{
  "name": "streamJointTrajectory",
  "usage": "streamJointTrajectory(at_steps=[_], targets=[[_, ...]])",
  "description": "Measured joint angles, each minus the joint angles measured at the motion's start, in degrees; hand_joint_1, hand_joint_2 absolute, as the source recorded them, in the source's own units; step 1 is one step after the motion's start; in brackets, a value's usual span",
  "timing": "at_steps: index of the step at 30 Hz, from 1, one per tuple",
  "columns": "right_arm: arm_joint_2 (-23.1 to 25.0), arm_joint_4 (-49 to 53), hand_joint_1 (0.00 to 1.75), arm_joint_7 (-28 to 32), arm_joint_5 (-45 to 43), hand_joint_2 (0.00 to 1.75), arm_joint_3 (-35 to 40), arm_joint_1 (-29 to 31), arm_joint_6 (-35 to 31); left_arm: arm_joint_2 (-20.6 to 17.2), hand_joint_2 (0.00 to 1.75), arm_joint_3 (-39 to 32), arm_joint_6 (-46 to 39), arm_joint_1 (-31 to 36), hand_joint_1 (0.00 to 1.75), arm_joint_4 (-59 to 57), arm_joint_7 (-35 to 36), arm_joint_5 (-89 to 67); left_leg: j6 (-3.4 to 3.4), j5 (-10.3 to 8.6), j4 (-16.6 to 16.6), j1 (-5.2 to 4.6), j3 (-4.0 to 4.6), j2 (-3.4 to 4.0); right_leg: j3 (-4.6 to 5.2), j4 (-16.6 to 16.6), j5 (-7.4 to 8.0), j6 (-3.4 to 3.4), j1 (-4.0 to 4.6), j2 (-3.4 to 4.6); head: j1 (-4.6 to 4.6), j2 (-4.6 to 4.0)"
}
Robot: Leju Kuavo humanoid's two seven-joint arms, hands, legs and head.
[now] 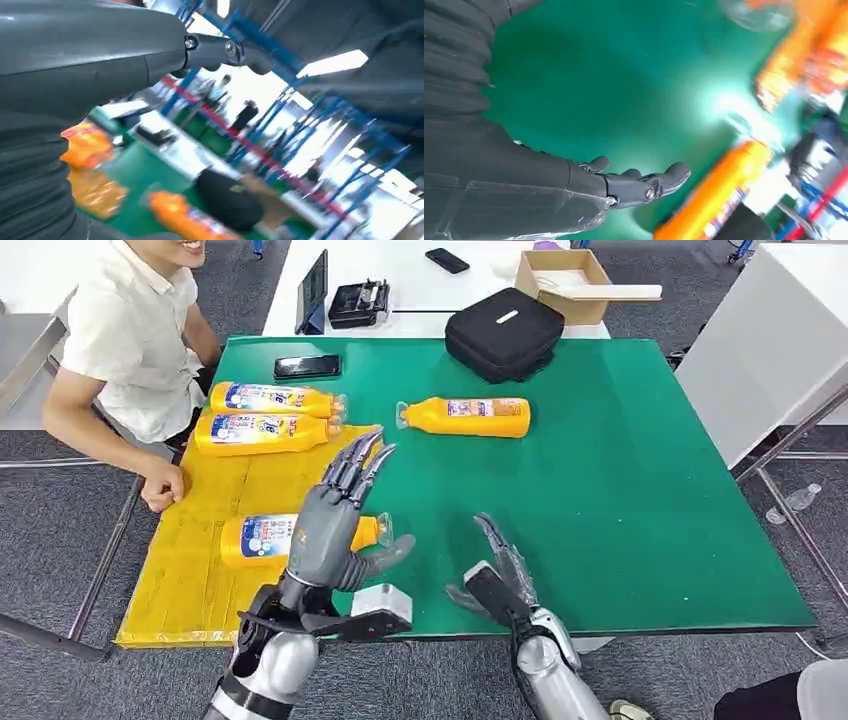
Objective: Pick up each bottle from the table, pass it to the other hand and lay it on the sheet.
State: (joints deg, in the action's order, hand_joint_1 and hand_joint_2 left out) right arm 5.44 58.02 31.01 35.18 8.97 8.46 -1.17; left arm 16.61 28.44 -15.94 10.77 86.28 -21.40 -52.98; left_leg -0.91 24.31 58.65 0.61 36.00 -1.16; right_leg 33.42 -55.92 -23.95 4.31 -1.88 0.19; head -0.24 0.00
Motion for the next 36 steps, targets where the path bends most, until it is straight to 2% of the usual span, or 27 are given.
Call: streamJointTrajectory(at_steps=[4, 12, 15, 17, 19, 21, 22, 26, 27, 30, 31, 32, 33, 34, 36], targets=[[2.45, 5.63, 0.0, 0.59, -9.92, 1.75, -3.53, -0.47, 7.64, -0.5, 1.75, 2.16, -2.8, -1.94, 0.0, 5.62, -1.23, 2.84, -0.01, -0.02, 0.0, 0.0, -0.01, -0.03, 0.0, 0.01, 0.01, 0.0, -0.01, -0.02, 0.0, 0.0], [4.38, 10.72, 0.0, 0.13, -11.82, 1.75, -6.34, -1.14, 9.65, -0.92, 1.75, 3.01, -3.01, -3.5, 0.0, 9.59, -1.84, 4.75, -0.01, -0.02, 0.0, -0.01, -0.01, -0.02, 0.0, 0.01, 0.01, 0.0, -0.01, -0.02, 0.0, 0.0], [4.99, 12.44, 0.0, -1.24, -15.61, 1.75, -7.13, -2.14, 13.22, -0.92, 1.75, 2.69, 0.19, -4.09, 0.0, 9.79, -2.67, 14.68, -0.01, -0.02, 0.0, -0.01, -0.01, -0.03, 0.0, 0.01, 0.0, 0.0, -0.01, -0.03, 0.0, 0.0], [5.9, 15.32, 0.0, -2.84, -10.48, 1.75, -7.24, -3.96, 8.25, -0.92, 1.75, 1.56, 3.12, -5.34, 0.0, 9.59, -2.02, 21.55, 0.0, -0.01, 0.0, 0.0, -0.01, -0.02, 0.03, 0.01, 0.0, 0.0, -0.01, -0.02, -0.02, 0.0], [6.8, 20.89, 0.0, -2.88, 5.49, 1.75, -7.15, -6.56, -5.55, -0.9, 1.75, -0.14, 5.12, -7.3, 0.0, 8.87, -1.16, 25.53, 0.01, -0.01, 0.0, 0.0, 0.05, -0.02, 0.11, 0.0, -0.01, 0.0, -0.01, -0.02, -0.05, 0.0], [6.89, 27.29, 0.0, -2.71, 16.39, 1.75, -7.26, -7.85, -13.27, -0.9, 1.75, -1.56, 5.99, -8.52, 0.0, 7.49, 0.22, 28.18, 0.01, 0.0, 0.0, 0.0, 0.09, 0.02, 0.17, 0.01, -0.01, -0.01, -0.01, 0.01, 0.0, 0.0], [6.89, 29.68, 0.0, -2.58, 17.3, 1.75, -7.46, -8.15, -14.55, -0.9, 0.0, -2.06, 6.14, -8.97, 0.0, 6.88, 0.66, 29.23, 0.01, 0.0, 0.0, 0.0, 0.09, 0.05, 0.19, 0.01, -0.01, -0.01, -0.01, 0.01, -0.02, 0.0], [6.89, 36.69, 0.0, -2.75, 22.07, 1.75, -8.86, -9.15, -17.26, -0.83, 0.0, -3.98, 6.14, -10.32, 0.0, 5.35, 2.05, 32.74, 0.0, 0.0, 0.0, -0.01, 0.09, 0.01, 0.16, 0.02, 0.0, -0.01, -0.02, -0.01, 0.0, 0.0], [6.87, 37.53, 0.0, -3.23, 22.7, 1.75, -9.01, -9.24, -17.15, -0.77, 1.75, -4.48, 6.1, -10.53, 0.0, 5.15, 2.77, 33.89, 0.0, 0.0, 0.0, -0.01, 0.09, 0.02, 0.18, 0.02, 0.01, -0.01, -0.02, 0.0, -0.02, 0.0], [6.87, 38.91, 0.0, -3.76, 22.69, 1.75, -9.29, -9.77, -16.4, -0.55, 1.75, -5.43, 6.23, -10.79, 0.0, 4.65, 3.58, 35.58, 0.0, -0.01, 0.0, -0.01, 0.09, 0.01, 0.16, 0.03, 0.01, -0.01, -0.01, -0.01, 0.0, 0.0], [6.82, 39.15, 0.0, -3.82, 20.84, 1.75, -9.38, -9.82, -14.24, -0.5, 1.75, -5.82, 6.71, -10.92, 0.0, 4.48, 3.69, 36.71, 0.0, -0.01, 0.0, -0.01, 0.08, 0.02, 0.17, 0.03, 0.02, -0.01, -0.01, 0.0, -0.02, 0.0], [6.74, 39.28, 0.0, -3.82, 17.22, 0.0, -9.43, -9.92, -10.75, -0.44, 1.75, -6.08, 6.76, -11.03, 0.0, 4.32, 3.91, 37.46, 0.0, -0.01, 0.0, 0.0, 0.06, 0.03, 0.16, 0.02, 0.02, -0.01, -0.01, 0.0, -0.02, 0.0], [6.6, 39.39, 0.0, -3.87, 12.29, 0.0, -9.45, -10.21, -6.55, -0.41, 1.75, -6.32, 7.64, -11.11, 0.0, 4.15, 4.02, 38.27, 0.0, -0.01, 0.0, 0.0, 0.05, 0.03, 0.15, 0.02, 0.02, -0.01, -0.01, 0.0, -0.02, 0.0], [6.58, 39.41, 0.0, -4.26, 6.3, 1.75, -9.58, -10.46, -2.02, -0.39, 1.75, -6.54, 9.37, -11.18, 0.0, 3.95, 3.87, 39.46, 0.01, -0.01, 0.0, 0.0, 0.06, 0.02, 0.15, 0.02, 0.02, -0.01, -0.01, 0.0, 0.0, 0.0], [6.58, 39.41, 0.0, -4.74, -3.39, 1.75, -10.19, -10.65, 5.05, -0.26, 1.75, -7.24, 13.98, -11.35, 0.0, 3.51, 3.65, 42.52, 0.01, -0.01, 0.0, 0.0, 0.06, 0.01, 0.14, 0.01, 0.02, -0.01, -0.01, -0.01, -0.02, 0.0]])
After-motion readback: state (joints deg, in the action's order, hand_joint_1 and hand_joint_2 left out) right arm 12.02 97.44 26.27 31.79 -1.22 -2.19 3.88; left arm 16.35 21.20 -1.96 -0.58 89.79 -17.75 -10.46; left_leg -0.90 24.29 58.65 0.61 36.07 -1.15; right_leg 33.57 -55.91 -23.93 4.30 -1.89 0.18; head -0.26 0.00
